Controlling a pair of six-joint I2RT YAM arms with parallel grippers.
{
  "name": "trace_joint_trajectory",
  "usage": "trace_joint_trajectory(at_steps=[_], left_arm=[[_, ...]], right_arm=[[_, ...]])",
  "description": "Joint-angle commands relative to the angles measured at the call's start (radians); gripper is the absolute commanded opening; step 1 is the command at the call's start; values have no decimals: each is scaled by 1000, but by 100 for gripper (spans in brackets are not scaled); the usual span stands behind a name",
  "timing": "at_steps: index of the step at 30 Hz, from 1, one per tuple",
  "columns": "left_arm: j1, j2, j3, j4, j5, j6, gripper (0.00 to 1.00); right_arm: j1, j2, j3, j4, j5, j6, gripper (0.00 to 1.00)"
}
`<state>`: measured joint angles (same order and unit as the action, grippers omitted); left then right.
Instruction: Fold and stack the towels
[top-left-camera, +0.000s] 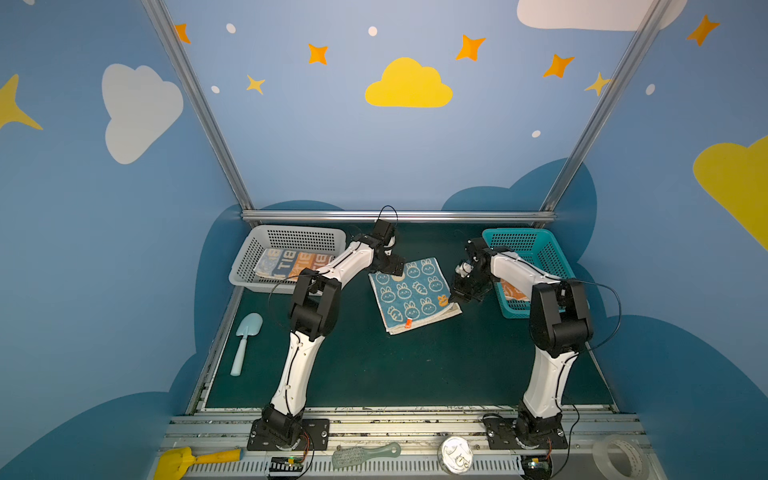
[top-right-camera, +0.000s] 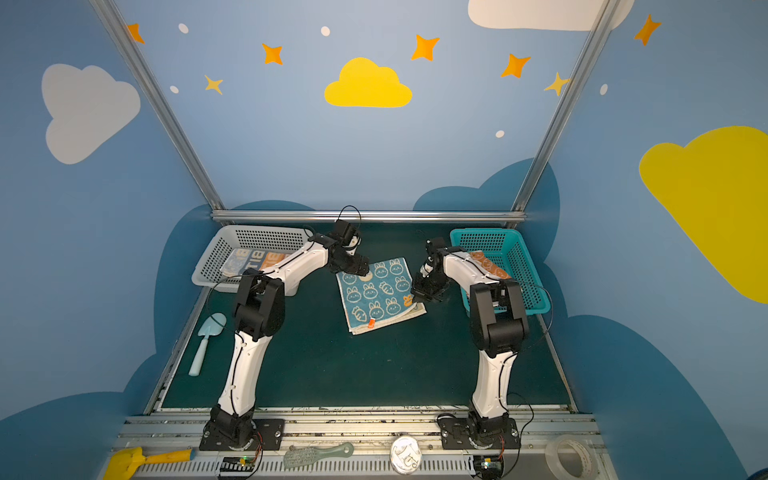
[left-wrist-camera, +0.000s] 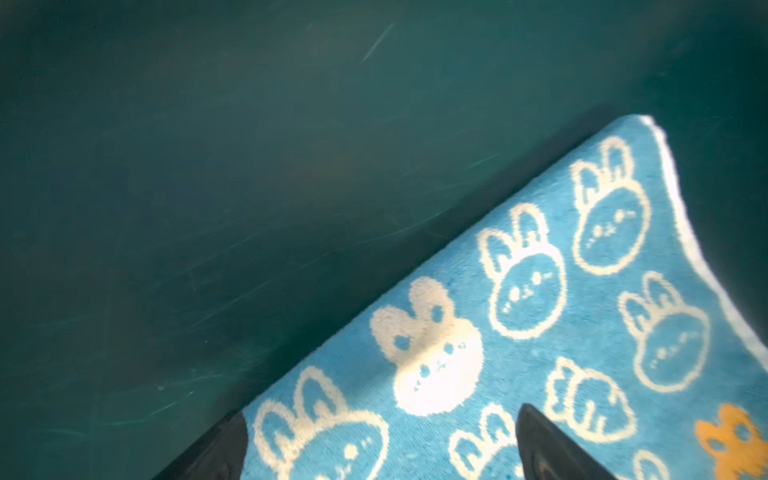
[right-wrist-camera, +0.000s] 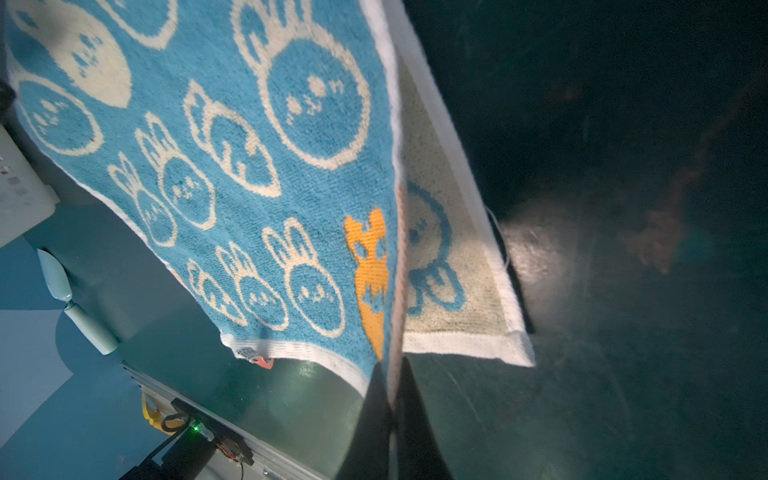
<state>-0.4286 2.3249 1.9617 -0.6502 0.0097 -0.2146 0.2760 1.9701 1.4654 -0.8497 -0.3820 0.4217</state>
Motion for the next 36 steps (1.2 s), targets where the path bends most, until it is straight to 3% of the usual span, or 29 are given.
trace_joint_trajectory(at_steps=[1, 21, 36], left_arm=[[12, 0, -20, 9, 45, -21, 100], [23, 3, -135, 63, 53, -40, 100], [26, 4, -170, 78, 47, -28, 100]], right_arm=[[-9, -30, 25, -26, -7, -8, 0], [-53, -53, 107, -78, -9, -19, 0], [-90, 27, 112, -67, -56, -23, 2]])
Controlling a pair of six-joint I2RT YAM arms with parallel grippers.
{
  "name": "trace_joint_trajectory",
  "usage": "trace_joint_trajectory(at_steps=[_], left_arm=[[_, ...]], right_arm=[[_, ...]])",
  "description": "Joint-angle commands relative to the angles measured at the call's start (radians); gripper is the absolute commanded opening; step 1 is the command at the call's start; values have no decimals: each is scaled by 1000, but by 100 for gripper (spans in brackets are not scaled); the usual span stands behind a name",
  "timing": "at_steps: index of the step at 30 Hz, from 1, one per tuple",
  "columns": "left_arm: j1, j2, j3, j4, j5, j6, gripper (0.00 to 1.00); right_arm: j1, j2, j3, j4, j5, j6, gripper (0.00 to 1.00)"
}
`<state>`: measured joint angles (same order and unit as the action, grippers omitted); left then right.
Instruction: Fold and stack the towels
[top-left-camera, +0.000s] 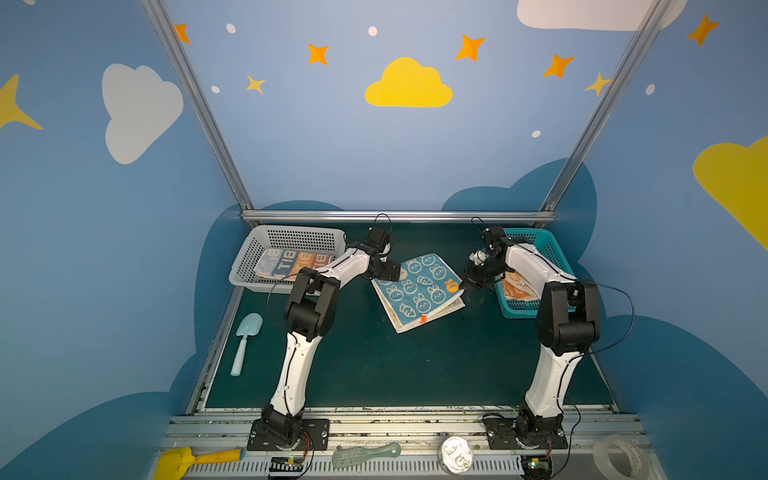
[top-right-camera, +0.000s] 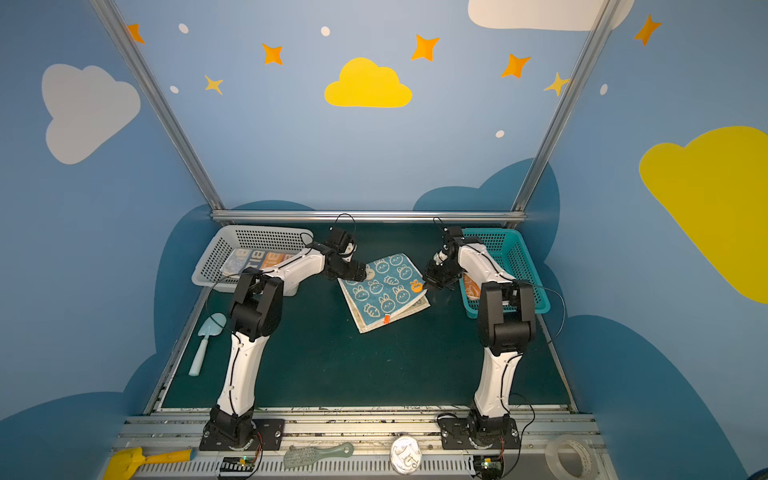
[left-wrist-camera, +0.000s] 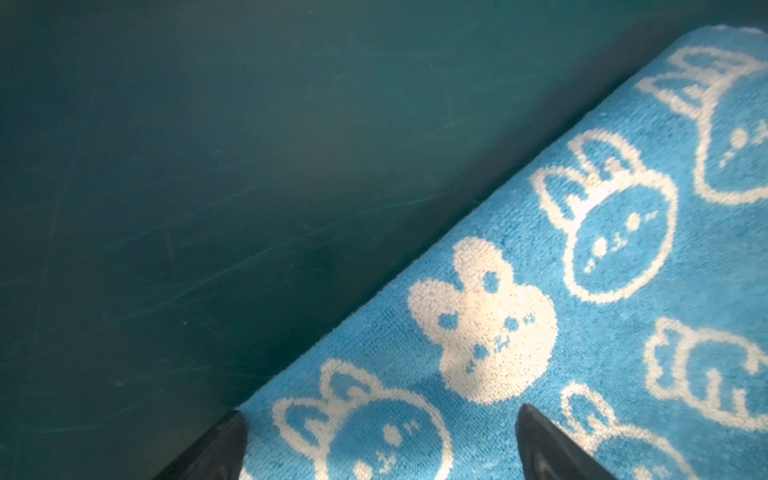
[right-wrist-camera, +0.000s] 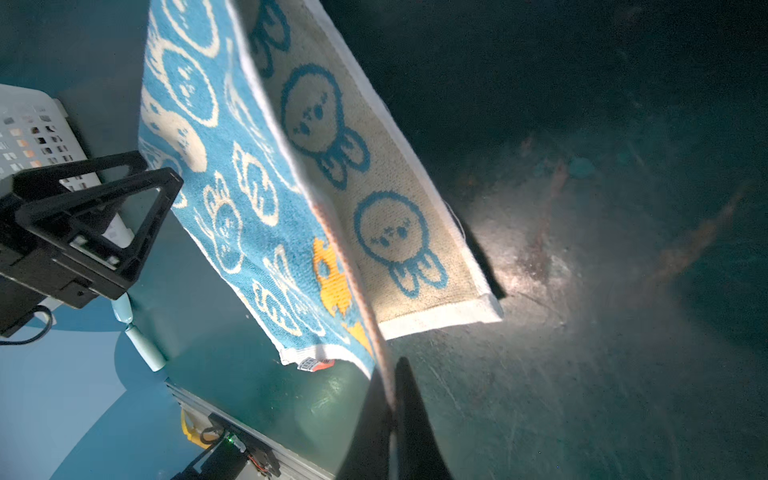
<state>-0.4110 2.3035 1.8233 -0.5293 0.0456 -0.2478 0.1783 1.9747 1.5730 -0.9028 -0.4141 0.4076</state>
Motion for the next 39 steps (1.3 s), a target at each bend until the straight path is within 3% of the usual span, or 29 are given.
trace_joint_trajectory(at_steps=[1, 13, 20, 26, 34, 39], left_arm=[[8, 24, -32, -43, 10, 8, 100], [9, 14, 5, -66, -6, 40, 100], [0, -115, 7, -81, -18, 65, 100], [-47, -281, -140, -72, -32, 34, 100], [-124, -381, -402, -11, 95, -78, 99], [-134, -392, -480, -10, 125, -114, 89]], right_arm=[[10, 21, -6, -7, -24, -6, 2], [14, 52, -51, 23, -9, 2, 5], [27, 61, -94, 59, -24, 17, 4], [54, 69, -135, 100, -35, 44, 1], [82, 82, -183, 141, -50, 62, 0], [92, 72, -195, 150, -51, 69, 0]])
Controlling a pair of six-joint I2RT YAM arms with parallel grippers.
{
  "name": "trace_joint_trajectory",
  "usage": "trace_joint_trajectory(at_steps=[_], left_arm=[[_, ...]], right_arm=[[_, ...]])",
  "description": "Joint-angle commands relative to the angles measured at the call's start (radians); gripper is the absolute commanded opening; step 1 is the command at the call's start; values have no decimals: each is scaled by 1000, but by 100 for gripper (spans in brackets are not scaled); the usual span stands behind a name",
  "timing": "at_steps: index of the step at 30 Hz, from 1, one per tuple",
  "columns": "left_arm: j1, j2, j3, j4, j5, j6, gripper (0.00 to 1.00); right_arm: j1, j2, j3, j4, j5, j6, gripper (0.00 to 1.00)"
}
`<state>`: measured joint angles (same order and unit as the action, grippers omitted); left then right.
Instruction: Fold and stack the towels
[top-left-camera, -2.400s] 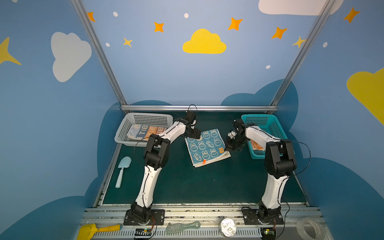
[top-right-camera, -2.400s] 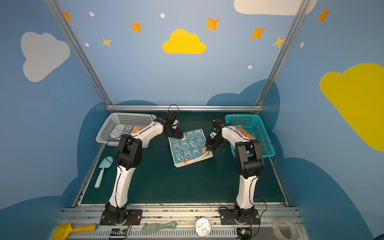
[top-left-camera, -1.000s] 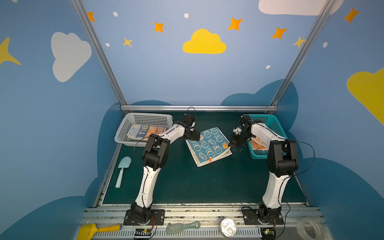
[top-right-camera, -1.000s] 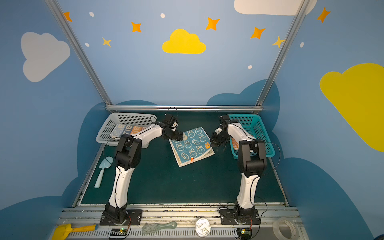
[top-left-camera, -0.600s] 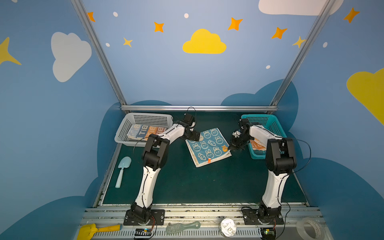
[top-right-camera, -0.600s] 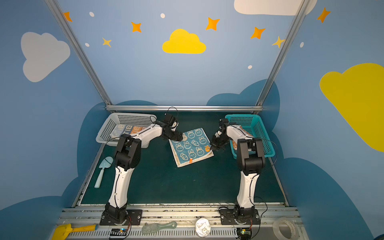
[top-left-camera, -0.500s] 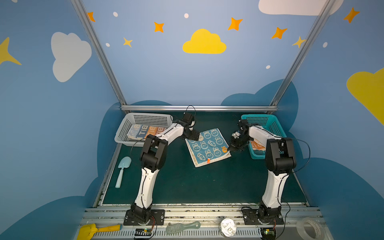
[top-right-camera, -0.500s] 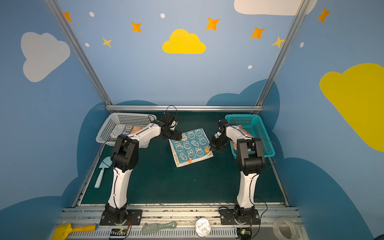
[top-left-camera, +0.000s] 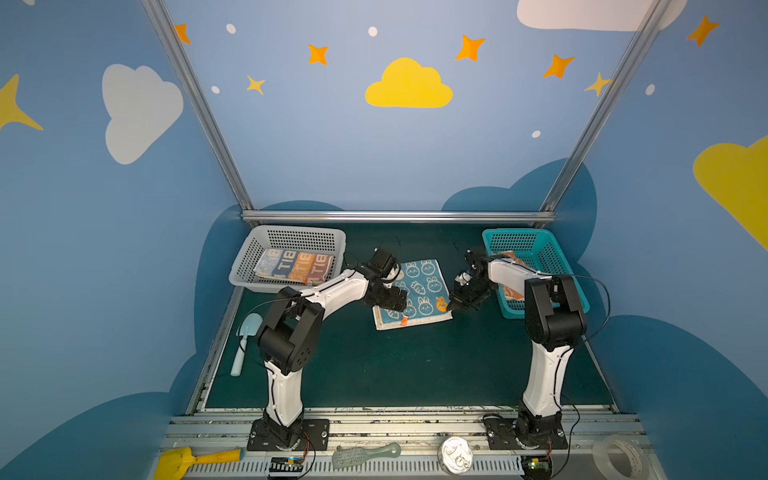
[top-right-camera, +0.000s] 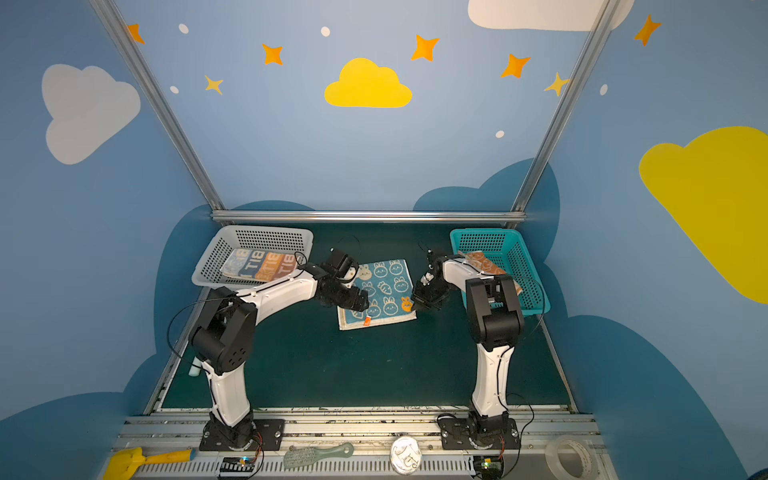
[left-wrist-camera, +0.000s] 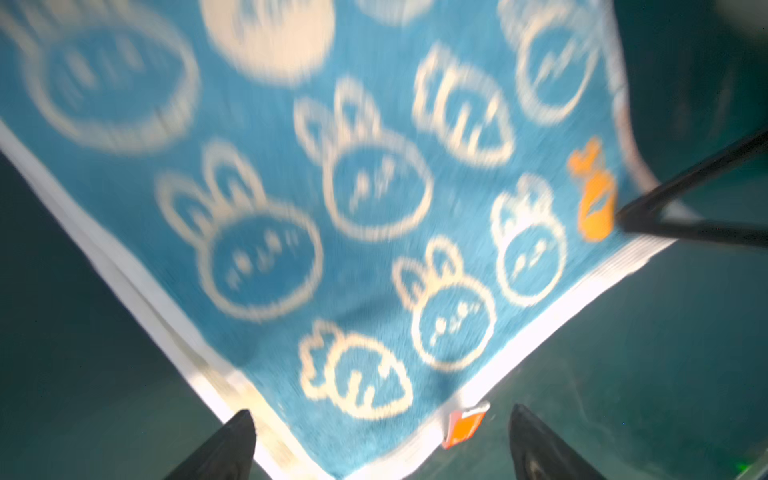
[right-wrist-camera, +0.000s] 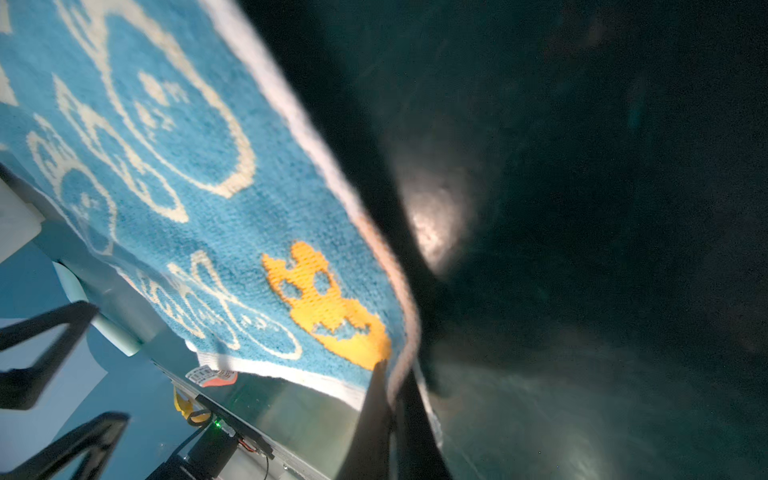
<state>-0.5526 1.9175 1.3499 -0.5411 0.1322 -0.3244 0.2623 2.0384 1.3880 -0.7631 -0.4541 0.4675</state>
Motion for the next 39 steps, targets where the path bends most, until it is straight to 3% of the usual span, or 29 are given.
trace_joint_trajectory(at_steps=[1, 6, 18, 23, 34, 39], left_arm=[[9, -5, -12, -13, 32, -38, 88], [9, -18, -51, -26, 24, -35, 85], [6, 8, -71, -48, 53, -31, 64], [5, -5, -73, -102, 7, -4, 63], [-9, 1, -80, -117, 23, -2, 63], [-12, 8, -82, -115, 14, 0, 54]], right_arm=[[9, 5, -11, 11, -13, 10, 0], [14, -2, -15, 11, -12, 10, 0], [19, -12, -30, 20, -14, 14, 0], [21, -19, -42, 28, -15, 18, 0], [26, -12, -38, 27, -17, 18, 0], [26, -16, -35, 24, -16, 17, 0]])
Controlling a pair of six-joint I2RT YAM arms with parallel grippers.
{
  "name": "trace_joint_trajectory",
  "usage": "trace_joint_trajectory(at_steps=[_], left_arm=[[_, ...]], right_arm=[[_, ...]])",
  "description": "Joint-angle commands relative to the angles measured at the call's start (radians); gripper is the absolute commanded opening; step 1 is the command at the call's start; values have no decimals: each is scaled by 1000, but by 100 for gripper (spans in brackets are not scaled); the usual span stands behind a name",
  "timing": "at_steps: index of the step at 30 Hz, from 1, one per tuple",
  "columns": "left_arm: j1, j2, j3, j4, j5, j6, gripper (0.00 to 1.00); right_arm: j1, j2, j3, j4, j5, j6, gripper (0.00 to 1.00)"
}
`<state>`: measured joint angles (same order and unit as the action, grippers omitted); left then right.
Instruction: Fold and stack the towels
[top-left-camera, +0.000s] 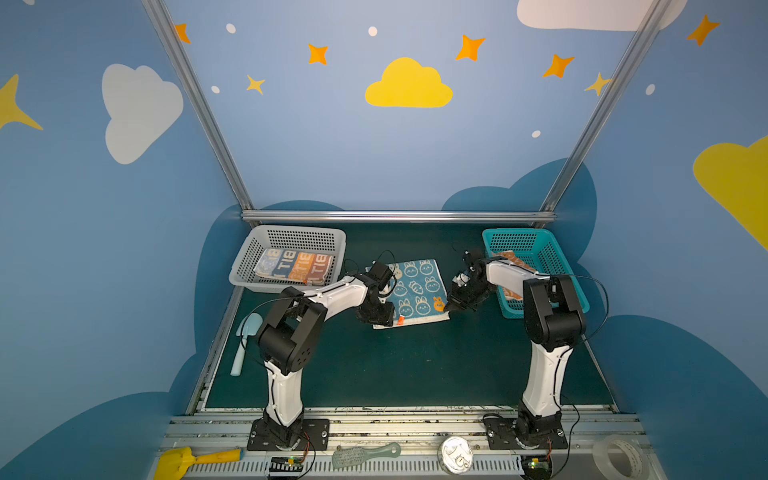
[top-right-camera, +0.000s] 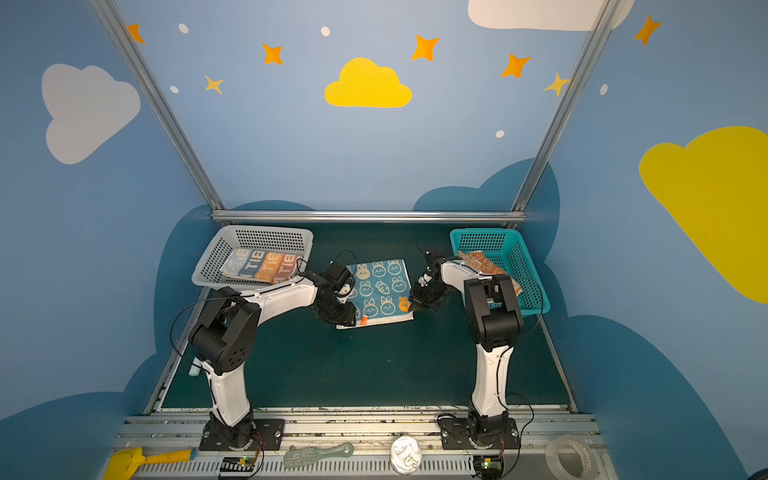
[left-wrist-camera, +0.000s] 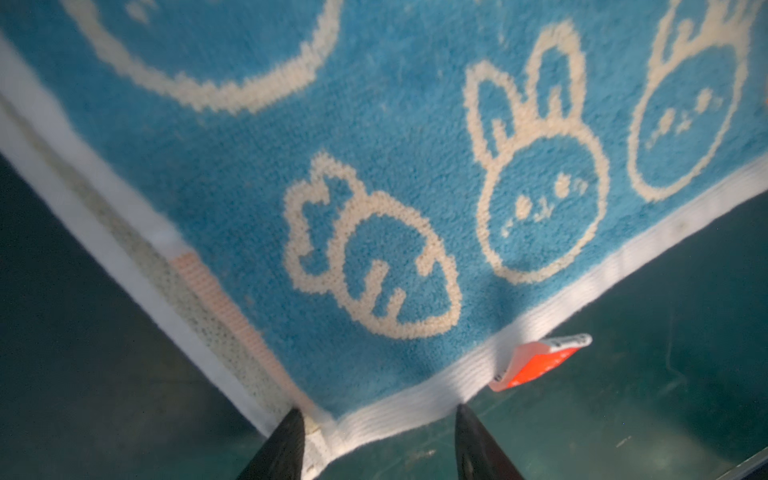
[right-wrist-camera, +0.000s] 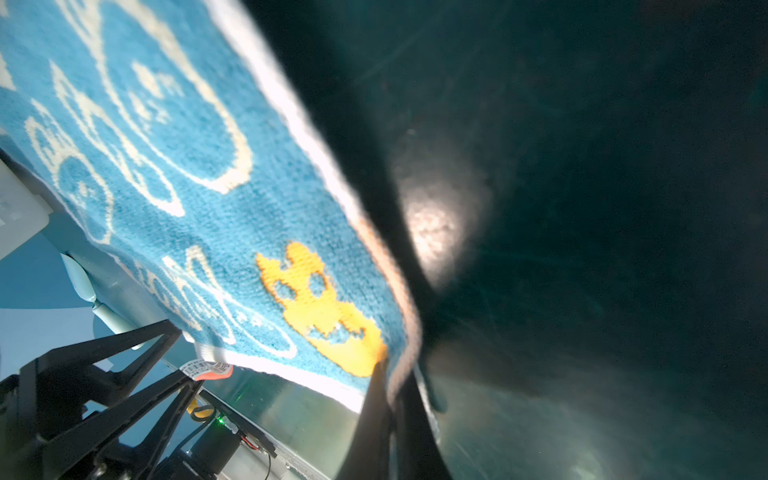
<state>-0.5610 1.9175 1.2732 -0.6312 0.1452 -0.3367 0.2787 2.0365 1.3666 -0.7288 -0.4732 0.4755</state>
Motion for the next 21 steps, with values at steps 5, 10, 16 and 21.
trace_joint_trajectory(at_steps=[5, 10, 16, 21], left_arm=[[-4, 2, -5, -27, -15, 10, 45], [-4, 10, -1, -32, -13, 10, 33], [-4, 8, -6, -35, -21, 13, 19], [-4, 17, -1, -36, -21, 17, 12]], right_arm=[[10, -12, -16, -8, 1, 9, 0], [14, -12, -24, 3, -8, 15, 0], [14, -13, -31, 9, -11, 16, 0], [14, -14, -34, 14, -12, 18, 0]])
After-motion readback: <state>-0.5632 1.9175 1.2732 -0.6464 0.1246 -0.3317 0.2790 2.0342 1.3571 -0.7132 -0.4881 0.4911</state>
